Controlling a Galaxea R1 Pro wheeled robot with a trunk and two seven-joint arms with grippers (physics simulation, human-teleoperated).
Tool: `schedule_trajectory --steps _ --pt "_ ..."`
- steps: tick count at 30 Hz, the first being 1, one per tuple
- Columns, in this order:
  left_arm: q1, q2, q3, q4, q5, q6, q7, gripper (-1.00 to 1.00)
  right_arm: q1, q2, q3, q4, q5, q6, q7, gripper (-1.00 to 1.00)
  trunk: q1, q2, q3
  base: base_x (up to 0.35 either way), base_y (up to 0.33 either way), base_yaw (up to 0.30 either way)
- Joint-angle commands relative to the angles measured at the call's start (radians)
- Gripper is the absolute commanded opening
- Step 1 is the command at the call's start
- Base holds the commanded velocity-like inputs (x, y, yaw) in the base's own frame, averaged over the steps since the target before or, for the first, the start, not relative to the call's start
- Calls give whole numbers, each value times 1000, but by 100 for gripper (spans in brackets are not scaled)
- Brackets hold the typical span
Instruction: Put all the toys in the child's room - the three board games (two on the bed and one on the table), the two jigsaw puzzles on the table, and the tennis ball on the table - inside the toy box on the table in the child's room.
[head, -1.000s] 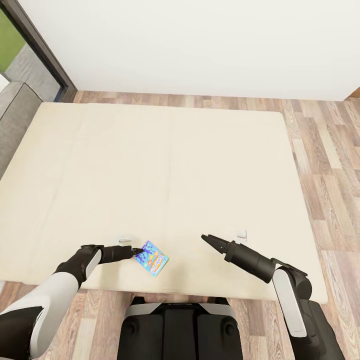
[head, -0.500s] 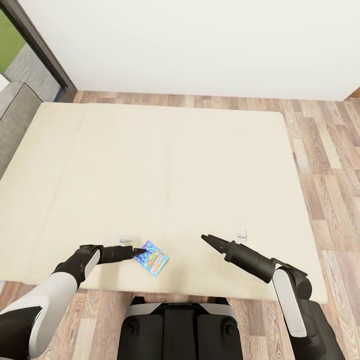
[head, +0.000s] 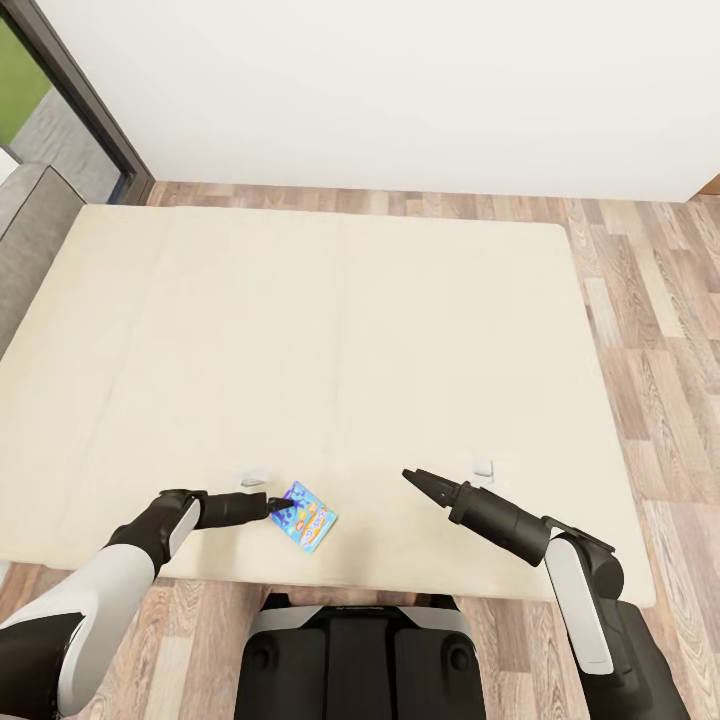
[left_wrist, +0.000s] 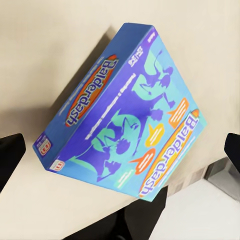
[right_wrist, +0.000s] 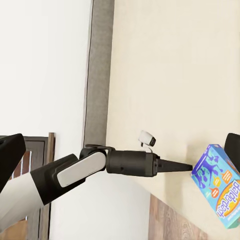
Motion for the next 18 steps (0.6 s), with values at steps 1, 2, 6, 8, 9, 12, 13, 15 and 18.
schedule_trajectory --steps 1,2,6,8,9,12,13,15,18 --pt "0 -1 7 0 -2 10 -4 100 0 1 -2 0 0 5 3 100 1 -1 -1 0 0 0" --pt "0 -1 7 0 -1 11 -3 100 0 1 -2 0 0 5 3 100 1 -1 -1 0 0 0" --pt "0 -1 6 0 -3 14 0 100 0 1 -1 -1 0 5 2 100 1 -1 -1 0 0 0" --pt "0 -2 4 0 -4 14 4 100 0 1 -1 0 0 5 2 100 1 -1 -1 0 -37 0" --pt "0 -2 3 0 -5 14 5 100 0 1 -1 0 0 5 2 100 1 -1 -1 0 -77 0" --pt "0 -2 2 -1 -5 15 9 100 0 1 -1 0 0 5 2 100 1 -1 -1 0 -100 0" --pt "0 -2 2 -1 -5 14 10 100 0 1 -1 0 0 5 2 100 1 -1 -1 0 -57 0" --pt "0 -2 2 -1 -6 13 12 100 0 1 -1 0 0 5 2 100 1 -1 -1 0 -38 0" --pt "0 -3 0 -2 -6 11 13 100 0 1 -2 0 0 6 2 100 1 -1 -1 0 -15 0"
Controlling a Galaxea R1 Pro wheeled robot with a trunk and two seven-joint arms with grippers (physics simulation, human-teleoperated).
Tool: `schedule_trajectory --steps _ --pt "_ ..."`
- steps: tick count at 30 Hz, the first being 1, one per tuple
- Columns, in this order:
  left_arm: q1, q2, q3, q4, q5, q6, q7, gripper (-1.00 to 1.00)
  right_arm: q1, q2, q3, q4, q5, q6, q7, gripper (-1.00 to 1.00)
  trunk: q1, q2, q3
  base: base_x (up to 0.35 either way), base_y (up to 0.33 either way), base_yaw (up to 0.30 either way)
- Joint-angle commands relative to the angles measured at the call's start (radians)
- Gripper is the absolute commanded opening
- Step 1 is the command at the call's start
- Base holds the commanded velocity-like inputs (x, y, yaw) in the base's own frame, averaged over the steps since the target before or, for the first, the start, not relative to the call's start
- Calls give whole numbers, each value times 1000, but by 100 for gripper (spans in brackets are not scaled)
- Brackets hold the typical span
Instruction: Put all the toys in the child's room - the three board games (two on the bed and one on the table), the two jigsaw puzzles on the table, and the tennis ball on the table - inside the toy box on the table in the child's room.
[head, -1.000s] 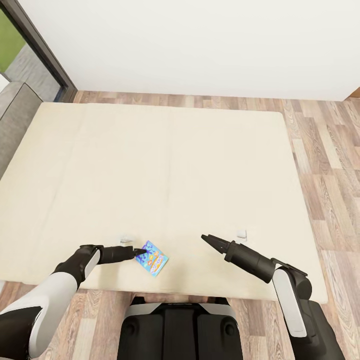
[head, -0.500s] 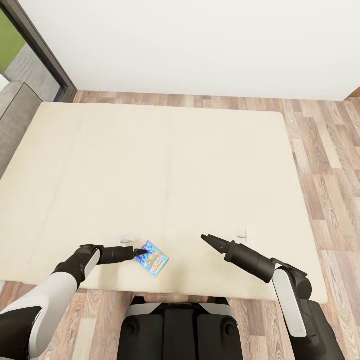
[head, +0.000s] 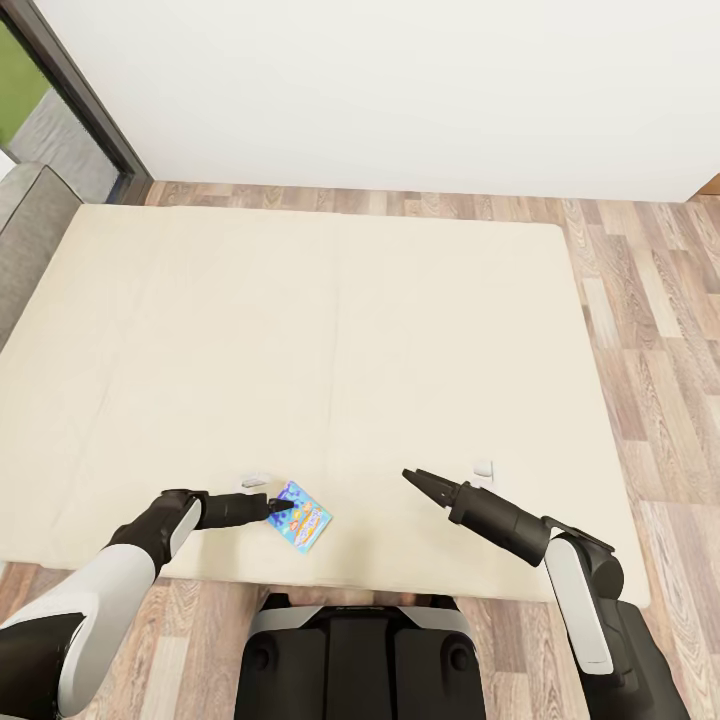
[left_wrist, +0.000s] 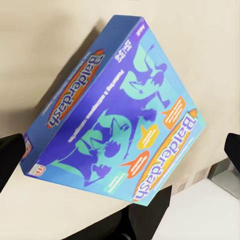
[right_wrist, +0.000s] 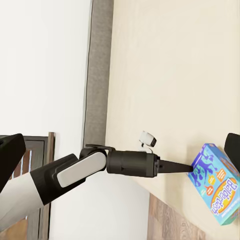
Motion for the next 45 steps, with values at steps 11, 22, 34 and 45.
schedule_trajectory --steps 11,22,34,45 --pt "0 -2 5 -1 -2 5 -2 100 -1 1 -2 0 0 5 3 100 1 -1 -1 0 -2 0" --pt "0 -3 4 -2 -2 -2 58 100 -1 0 -2 0 0 5 3 100 1 -1 -1 0 0 0" --pt "0 -8 6 1 -3 -27 154 100 0 1 -2 0 0 5 2 100 1 -1 -1 0 0 0" --pt "0 -16 7 3 -4 -29 157 100 -1 1 -2 0 0 5 1 100 1 -1 -1 0 0 0"
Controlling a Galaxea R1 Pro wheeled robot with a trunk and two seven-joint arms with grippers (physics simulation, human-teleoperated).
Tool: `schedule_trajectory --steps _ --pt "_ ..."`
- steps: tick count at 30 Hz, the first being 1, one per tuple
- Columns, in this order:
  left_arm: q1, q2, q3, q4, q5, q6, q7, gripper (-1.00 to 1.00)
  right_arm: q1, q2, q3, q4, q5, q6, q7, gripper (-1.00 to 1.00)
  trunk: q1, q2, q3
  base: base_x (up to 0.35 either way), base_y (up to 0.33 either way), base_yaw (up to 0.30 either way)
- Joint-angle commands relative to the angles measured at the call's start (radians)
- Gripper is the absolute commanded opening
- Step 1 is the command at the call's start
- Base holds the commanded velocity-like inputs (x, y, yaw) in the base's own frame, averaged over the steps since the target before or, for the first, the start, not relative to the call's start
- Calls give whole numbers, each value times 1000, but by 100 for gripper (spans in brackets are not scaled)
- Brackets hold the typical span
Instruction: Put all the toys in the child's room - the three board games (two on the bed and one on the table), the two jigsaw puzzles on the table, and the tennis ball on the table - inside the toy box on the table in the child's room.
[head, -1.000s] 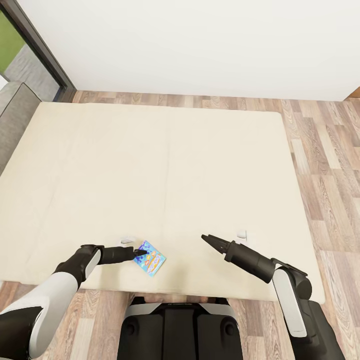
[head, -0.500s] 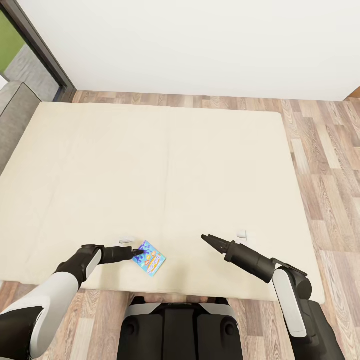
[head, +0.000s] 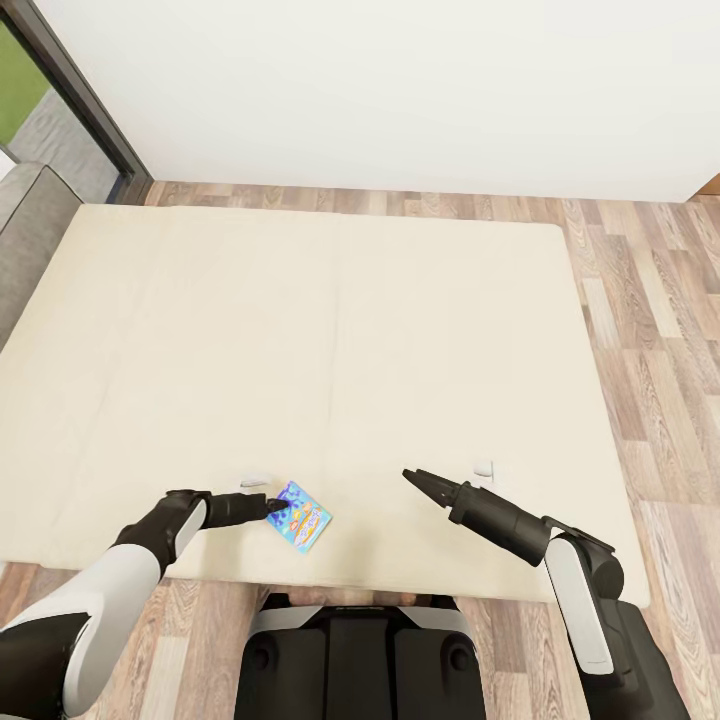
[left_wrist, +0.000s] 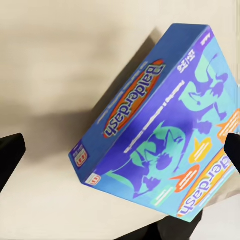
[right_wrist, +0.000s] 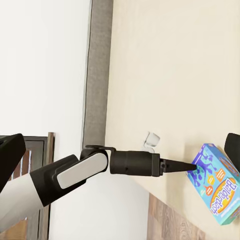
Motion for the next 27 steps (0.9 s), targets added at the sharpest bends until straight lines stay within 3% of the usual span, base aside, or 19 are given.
schedule_trajectory --steps 1,12,27 --pt "0 -2 7 -1 -2 8 -4 100 0 1 -2 0 0 5 3 100 1 -1 -1 0 0 0" --pt "1 -23 7 0 -2 8 -7 100 -1 0 -2 0 0 6 3 100 1 -1 -2 0 0 0" --pt "0 -24 7 0 -2 7 -17 100 -1 -1 -3 0 0 7 3 100 1 -1 -18 0 0 0"
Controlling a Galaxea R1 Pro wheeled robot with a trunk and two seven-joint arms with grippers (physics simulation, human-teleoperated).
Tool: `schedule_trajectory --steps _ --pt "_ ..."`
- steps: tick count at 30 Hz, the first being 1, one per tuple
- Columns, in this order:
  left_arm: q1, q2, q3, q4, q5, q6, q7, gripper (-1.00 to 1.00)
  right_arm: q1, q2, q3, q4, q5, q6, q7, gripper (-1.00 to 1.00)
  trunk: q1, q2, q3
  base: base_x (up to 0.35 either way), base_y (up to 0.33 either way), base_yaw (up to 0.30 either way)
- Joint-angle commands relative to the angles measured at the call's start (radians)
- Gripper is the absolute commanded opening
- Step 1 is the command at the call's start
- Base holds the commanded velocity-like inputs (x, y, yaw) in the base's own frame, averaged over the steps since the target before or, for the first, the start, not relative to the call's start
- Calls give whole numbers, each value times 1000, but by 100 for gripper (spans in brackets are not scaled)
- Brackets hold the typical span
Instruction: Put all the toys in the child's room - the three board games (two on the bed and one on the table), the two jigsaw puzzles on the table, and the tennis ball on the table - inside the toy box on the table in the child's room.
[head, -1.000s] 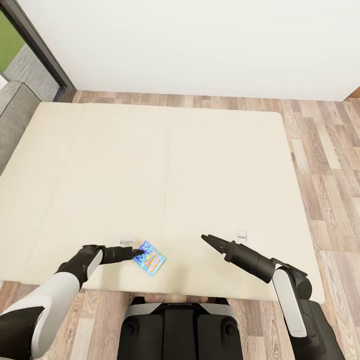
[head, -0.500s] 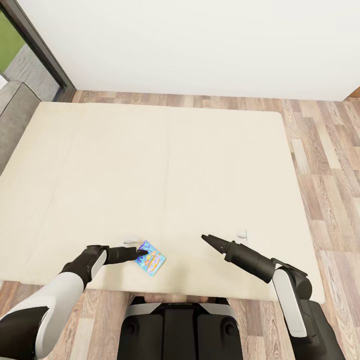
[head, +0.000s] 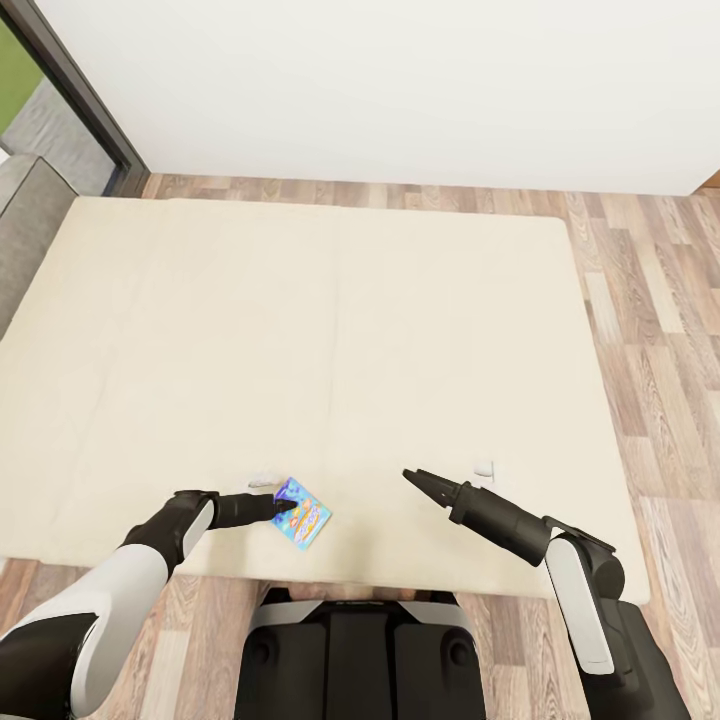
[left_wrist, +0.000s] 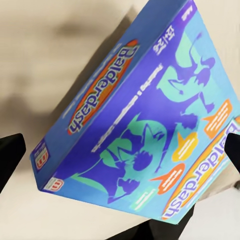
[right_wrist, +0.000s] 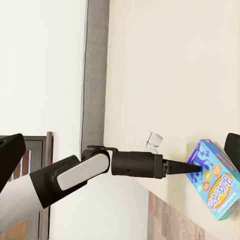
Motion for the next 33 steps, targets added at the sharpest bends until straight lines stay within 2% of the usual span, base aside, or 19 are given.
schedule_trajectory --steps 1,21,26,33 --pt "0 0 7 -1 -2 9 -5 100 0 1 -2 0 -1 5 3 100 0 -2 -2 0 0 0" --pt "0 -1 6 -1 0 9 -17 100 0 1 -2 0 -1 5 3 100 0 -2 -6 0 0 0" --pt "0 -9 6 0 1 10 -72 100 0 1 -2 0 -1 5 4 100 0 -2 -6 0 0 0" --pt "0 -16 6 1 1 10 -95 100 0 1 -2 0 -1 5 4 100 0 -2 -6 0 -21 0"
